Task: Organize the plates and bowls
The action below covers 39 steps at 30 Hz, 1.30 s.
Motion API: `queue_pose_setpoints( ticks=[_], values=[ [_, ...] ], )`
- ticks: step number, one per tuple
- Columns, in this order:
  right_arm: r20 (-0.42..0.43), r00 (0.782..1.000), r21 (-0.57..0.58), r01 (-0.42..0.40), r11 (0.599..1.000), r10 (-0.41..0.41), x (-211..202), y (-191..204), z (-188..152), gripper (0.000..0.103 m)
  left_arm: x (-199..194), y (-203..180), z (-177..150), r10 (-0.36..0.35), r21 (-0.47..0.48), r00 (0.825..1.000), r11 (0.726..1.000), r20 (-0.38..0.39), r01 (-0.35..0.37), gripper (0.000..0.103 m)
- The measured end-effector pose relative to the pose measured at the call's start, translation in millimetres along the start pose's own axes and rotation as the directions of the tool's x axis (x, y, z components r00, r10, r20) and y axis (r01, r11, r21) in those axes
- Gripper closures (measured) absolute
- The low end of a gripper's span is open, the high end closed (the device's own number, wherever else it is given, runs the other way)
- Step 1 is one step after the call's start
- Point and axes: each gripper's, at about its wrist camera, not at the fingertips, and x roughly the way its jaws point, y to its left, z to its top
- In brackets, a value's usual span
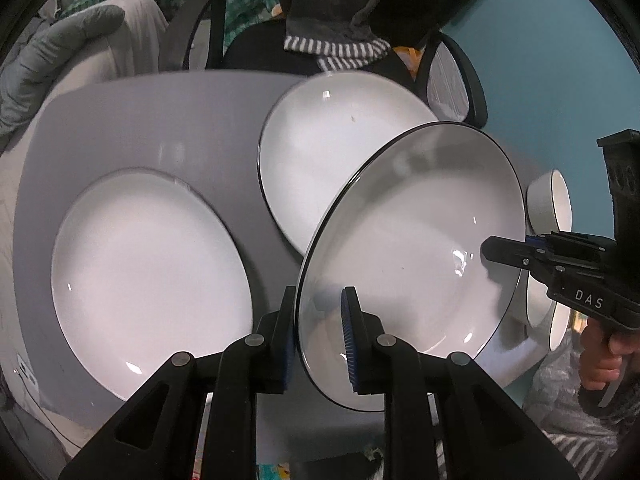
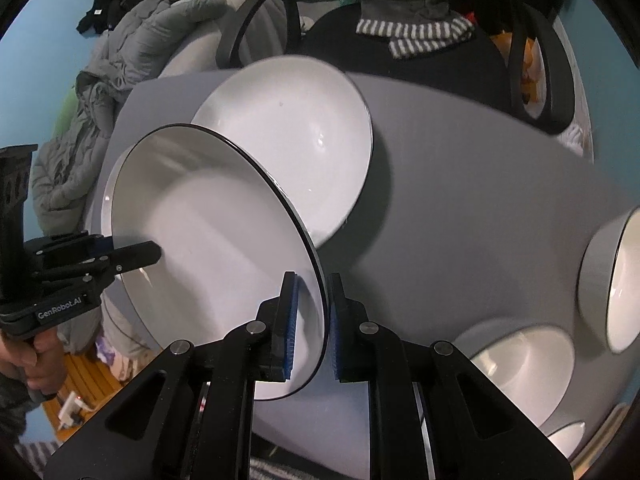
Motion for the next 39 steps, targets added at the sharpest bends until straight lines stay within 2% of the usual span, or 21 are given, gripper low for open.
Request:
queue_pose_setpoints(
  ticks=[9,19,28,39],
  values=[
    [-0.009,1.0,-0.011,0.009,1.0,-0.009,-0.6,-4.5,36.8,0.089,-5.0,-3.9,43.1,0.015,-0.008,1.0,1.0,0.012,-0.015,0.083],
    [-0.024,0.999,-0.036,0.039,0.999,-0.04,8.3,-5.5,66.7,0.089,4.8,4.9,69.7,0.023,-0.034,1.0,0.999,-0.005,-0.023,0.082],
    [-0.043,0.998,-0.037,0.041,0.998,-0.042,18.9,-9.0,83.4,0.089,16.0,7.3,83.0,0.055,-0.035,0.998,0.998,-0.03,-0.056,0.081],
    [-0.077,0.997,-0.036,0.028,0.999,-0.031,31.7,-12.4,86.6,0.089,23.3,5.4,81.6,0.111,0.005,0.993,0.994,-0.042,-0.111,0.081]
  ],
)
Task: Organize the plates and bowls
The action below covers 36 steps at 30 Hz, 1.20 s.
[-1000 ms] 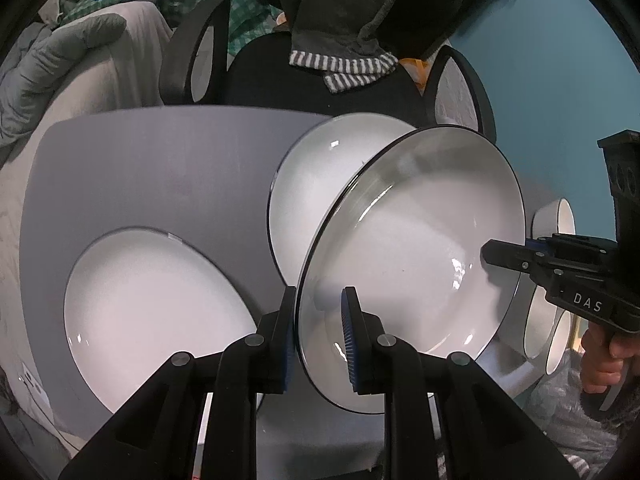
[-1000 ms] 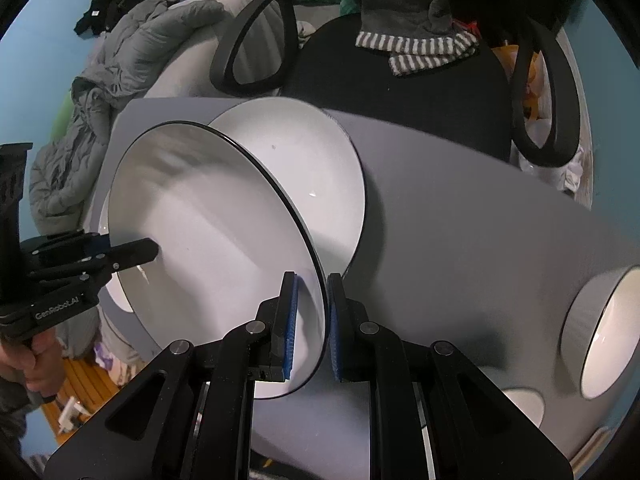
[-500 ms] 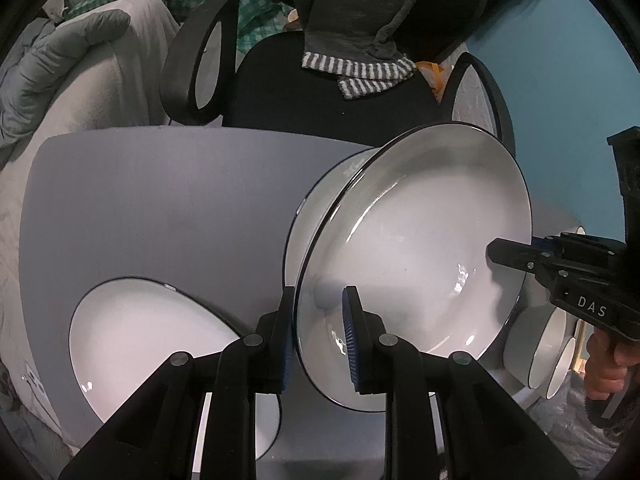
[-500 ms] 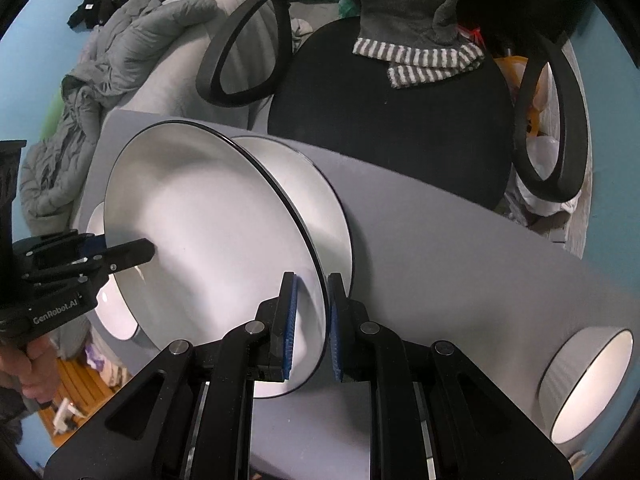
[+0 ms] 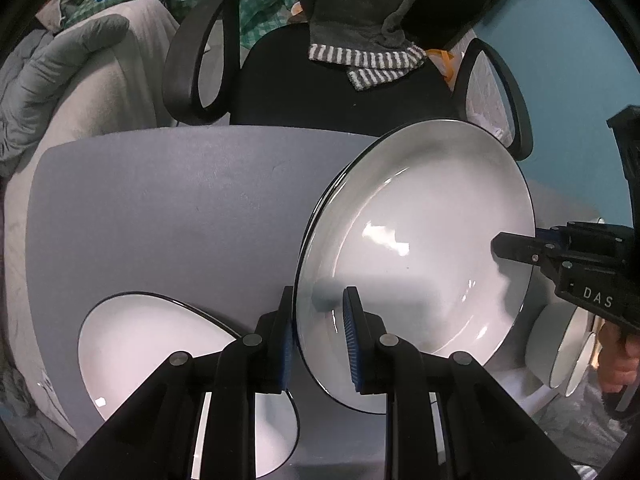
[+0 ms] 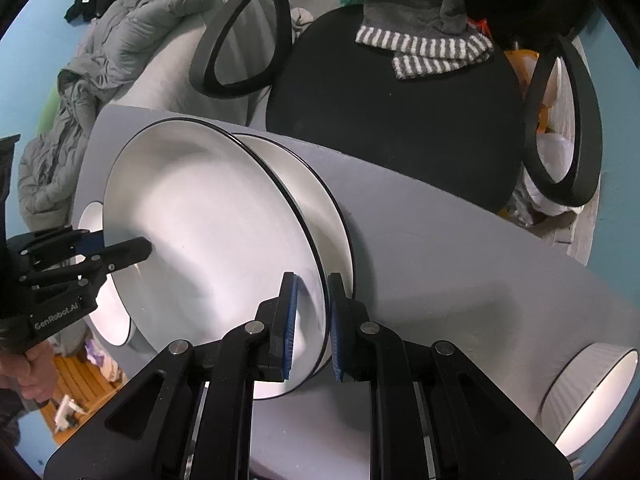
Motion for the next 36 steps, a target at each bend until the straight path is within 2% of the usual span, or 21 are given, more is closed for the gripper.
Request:
queue_pose_setpoints(
  ticks=[4,11,12,16,19,24,32,34,36],
  values=[
    [-0.019,1.0,0.014,0.016,1.0,-0.016,5.8,-1.1,2.7,0.089,10.0,-4.5,1.0,0.06,0.014,0.998,0.998,-0.032,-0.06,0.081],
    [-0.023,1.0,0.02,0.013,1.0,-0.013,4.2,-1.0,3.3,0.087,10.0,-3.0,0.4,0.05,0.008,0.998,0.999,-0.033,-0.049,0.081],
    [-0.025,1.0,0.02,0.017,1.0,-0.016,4.6,-0.1,3.5,0.085,10.3,-3.6,0.6,0.056,0.01,0.998,0.998,-0.037,-0.055,0.081],
    [-0.043,0.998,-0.009,0.049,0.999,-0.049,5.7,12.4,5.1,0.067,13.4,-5.6,2.9,0.064,0.003,0.997,0.998,-0.046,-0.064,0.08],
    [-0.047,0.994,-0.044,0.101,0.994,-0.103,6.4,24.3,5.5,0.06,14.5,-5.7,3.4,0.066,-0.014,0.996,0.998,-0.053,-0.067,0.078],
    [-0.059,0.984,-0.053,0.168,0.984,-0.171,7.7,34.3,8.2,0.053,15.1,-8.5,1.8,0.076,-0.008,0.996,0.997,-0.05,-0.076,0.075],
    [-0.061,0.981,-0.034,0.185,0.982,-0.186,4.3,34.7,10.6,0.045,7.7,-8.1,-2.0,0.058,-0.022,0.998,0.998,-0.024,-0.058,0.073],
    [-0.047,0.968,-0.054,0.245,0.968,-0.247,2.5,37.4,10.6,0.037,5.9,-8.1,-2.4,0.053,-0.023,0.998,0.998,-0.019,-0.054,0.072],
    [-0.03,0.964,-0.084,0.26,0.962,-0.263,1.8,41.3,10.7,0.037,4.1,-8.2,-3.6,0.05,-0.024,0.999,0.998,-0.013,-0.051,0.072]
  ],
)
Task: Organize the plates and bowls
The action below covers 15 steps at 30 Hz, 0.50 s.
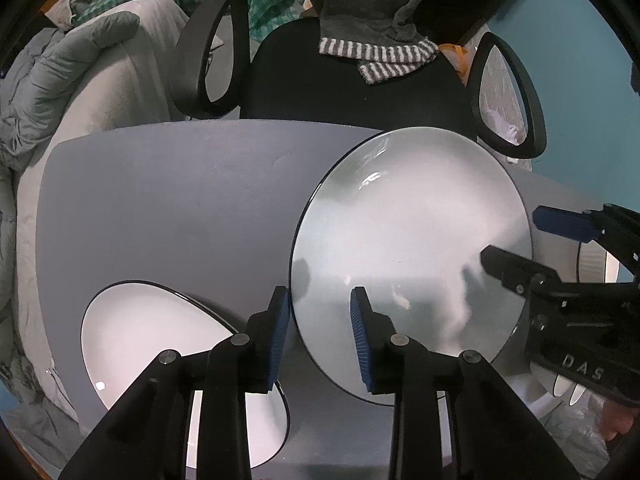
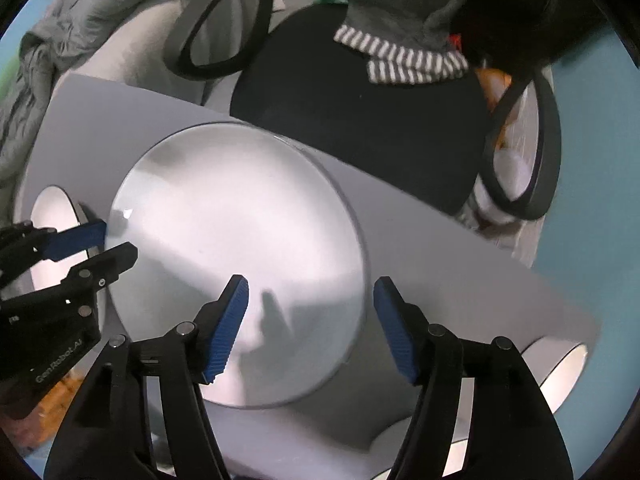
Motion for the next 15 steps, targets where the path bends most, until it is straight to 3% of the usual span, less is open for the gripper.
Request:
queue_pose_setpoints(
  ticks=[11,15],
  values=[
    [0.024,1.0,-0.024,-0.007,1.0,0.008,-9.0,11.2,-6.3,0.037,-15.0,9.5,-15.8,-0.001,-0.027,0.999,1.0,0.037,0.002,0.071],
    [0.036,0.999,-0.045,0.008,0.999,-0.006,-11.9,16.5,-11.8,0.037,-22.8,11.9,-23.8,0.025,-0.04,0.998,0.999,0.059,-0.023,0.056]
  ],
)
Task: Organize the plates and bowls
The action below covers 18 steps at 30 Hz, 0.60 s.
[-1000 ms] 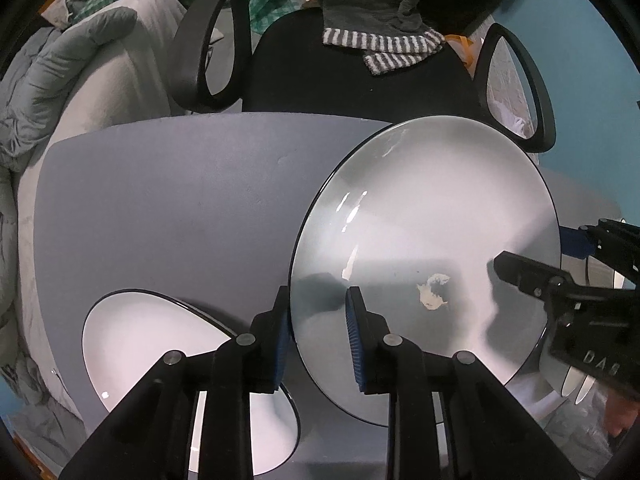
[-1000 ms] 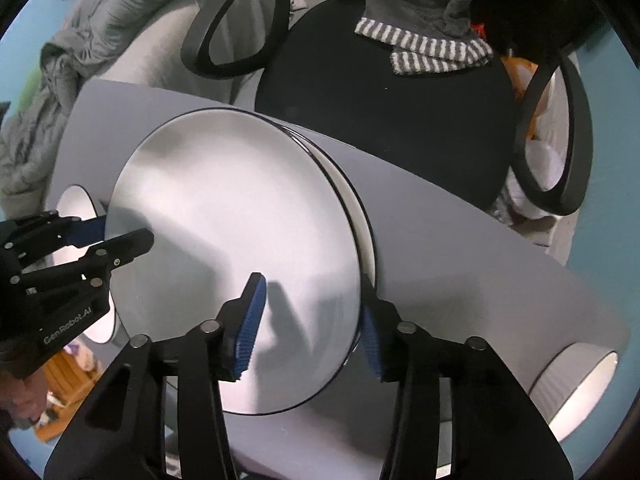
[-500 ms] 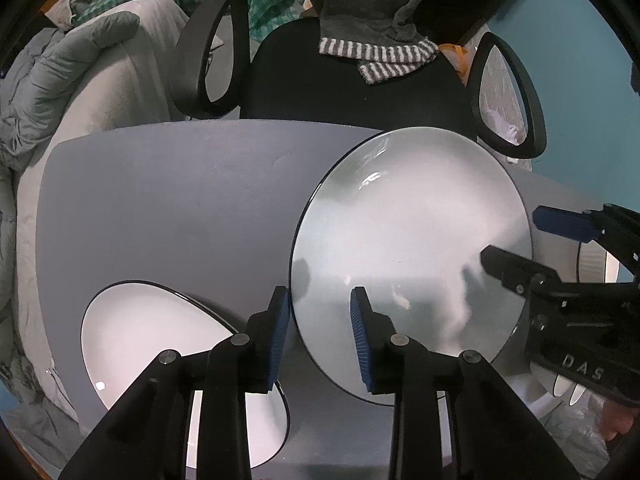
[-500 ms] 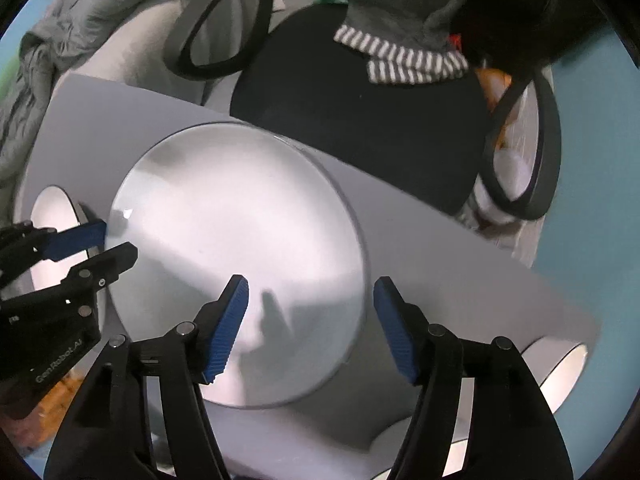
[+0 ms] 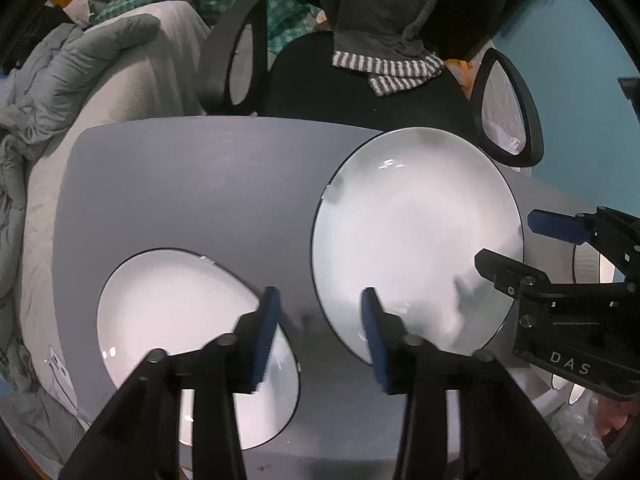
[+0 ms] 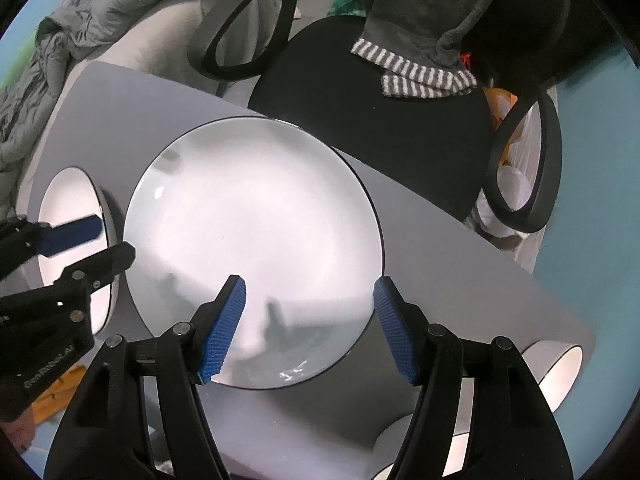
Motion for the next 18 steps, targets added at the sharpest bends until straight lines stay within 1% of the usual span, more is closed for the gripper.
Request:
queue_pose_setpoints(
  ticks=[5,7,8,13,18],
  values=[
    [0.005,1.0,-0.013,0.002,1.0,-0.002,-3.0,2.5,-7.6,0.037,-8.2,4.7,-10.1,0.037,-0.014,0.999,0.999,0.01,-0.037,0.055],
    [0.005,1.0,-0.015,-0.006,1.0,0.006,-5.5,3.0,-10.4,0.037,-12.2,7.6,-15.1,0.041,-0.023,0.999,0.999,0.015,-0.041,0.048],
    [0.007,1.0,-0.017,-0.008,1.0,0.008,-6.6,2.8,-11.6,0.037,-14.8,9.5,-18.1,0.046,-0.027,0.999,0.999,0.019,-0.045,0.046],
    [0.009,1.0,-0.033,-0.022,0.999,0.022,-13.9,7.7,-18.2,0.036,-25.5,17.4,-33.9,0.053,-0.043,0.998,0.998,0.02,-0.052,0.04],
    [0.017,0.998,-0.039,-0.066,0.997,0.067,-24.8,13.8,-27.2,0.036,-35.0,29.0,-50.5,0.063,-0.048,0.998,0.997,0.01,-0.063,0.039]
  ],
)
